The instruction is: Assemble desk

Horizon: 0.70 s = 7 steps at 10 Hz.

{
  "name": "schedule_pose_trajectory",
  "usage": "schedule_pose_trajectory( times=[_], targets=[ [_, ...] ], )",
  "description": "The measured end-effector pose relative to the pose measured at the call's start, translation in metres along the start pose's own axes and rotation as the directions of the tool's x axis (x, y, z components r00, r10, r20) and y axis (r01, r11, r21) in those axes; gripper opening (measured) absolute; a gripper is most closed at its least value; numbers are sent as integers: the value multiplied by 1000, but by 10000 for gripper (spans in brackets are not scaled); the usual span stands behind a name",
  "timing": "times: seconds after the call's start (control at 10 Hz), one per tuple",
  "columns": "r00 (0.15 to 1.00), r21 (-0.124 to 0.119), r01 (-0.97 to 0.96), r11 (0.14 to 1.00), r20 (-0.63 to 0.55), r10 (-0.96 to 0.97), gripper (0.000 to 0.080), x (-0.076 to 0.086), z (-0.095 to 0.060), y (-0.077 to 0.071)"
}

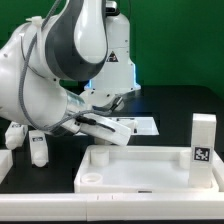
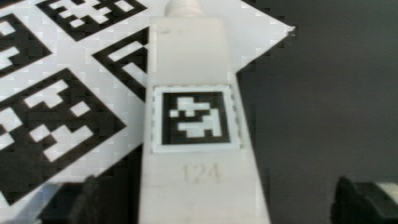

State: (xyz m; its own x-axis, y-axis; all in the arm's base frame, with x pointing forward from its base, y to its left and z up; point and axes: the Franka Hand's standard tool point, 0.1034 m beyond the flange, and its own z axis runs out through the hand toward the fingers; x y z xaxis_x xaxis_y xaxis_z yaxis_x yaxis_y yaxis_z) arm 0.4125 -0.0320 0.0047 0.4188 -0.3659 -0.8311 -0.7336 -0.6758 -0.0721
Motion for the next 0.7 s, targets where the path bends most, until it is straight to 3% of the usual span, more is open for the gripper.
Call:
schedule_pose_trajectory(
  times=[0.2, 0.3, 0.4, 0.5, 0.6, 0.7],
  targets=[
    [1000, 0, -1, 1000, 1, 1, 391, 0, 0, 1],
    [1000, 0, -1, 1000, 1, 1, 391, 0, 0, 1],
    [1000, 0, -1, 1000, 1, 1, 284, 0, 0, 1],
    [1000, 1, 0, 1000, 0, 0, 284, 0, 0, 0],
    [1000, 7, 14, 1000, 11, -15, 284, -10, -12, -7],
    [999, 22, 42, 999, 16, -42, 284, -26, -35, -16]
  ],
)
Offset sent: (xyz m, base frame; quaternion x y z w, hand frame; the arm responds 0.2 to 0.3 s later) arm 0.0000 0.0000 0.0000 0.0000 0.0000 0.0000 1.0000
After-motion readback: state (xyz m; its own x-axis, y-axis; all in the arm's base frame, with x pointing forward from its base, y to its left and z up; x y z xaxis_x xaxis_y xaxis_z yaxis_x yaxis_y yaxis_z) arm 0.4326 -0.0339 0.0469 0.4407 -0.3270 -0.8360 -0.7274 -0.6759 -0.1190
